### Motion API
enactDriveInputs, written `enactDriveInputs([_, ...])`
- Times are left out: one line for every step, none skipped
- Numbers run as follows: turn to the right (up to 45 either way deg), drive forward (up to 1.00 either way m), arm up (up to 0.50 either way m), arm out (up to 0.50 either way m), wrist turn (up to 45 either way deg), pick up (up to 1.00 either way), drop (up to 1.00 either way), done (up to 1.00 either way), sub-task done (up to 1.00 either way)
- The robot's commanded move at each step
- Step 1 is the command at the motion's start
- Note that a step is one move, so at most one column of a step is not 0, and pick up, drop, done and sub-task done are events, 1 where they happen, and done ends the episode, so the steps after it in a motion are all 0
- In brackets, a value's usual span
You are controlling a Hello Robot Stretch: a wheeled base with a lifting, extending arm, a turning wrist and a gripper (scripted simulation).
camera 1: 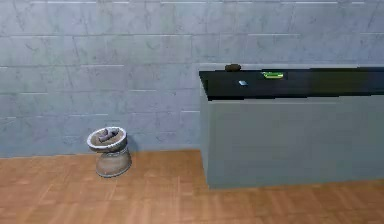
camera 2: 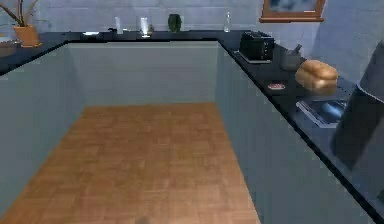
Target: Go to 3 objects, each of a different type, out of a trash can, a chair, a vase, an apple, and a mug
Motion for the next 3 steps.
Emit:
enactDriveInputs([39.0, 0.00, 0.00, 0.00, 0.0, 0.00, 0.00, 0.00, 0.00])
enactDriveInputs([0.0, 0.20, 0.00, 0.00, 0.0, 0.00, 0.00, 0.00, 0.00])
enactDriveInputs([-45.0, 0.00, 0.00, 0.00, 0.0, 0.00, 0.00, 0.00, 0.00])
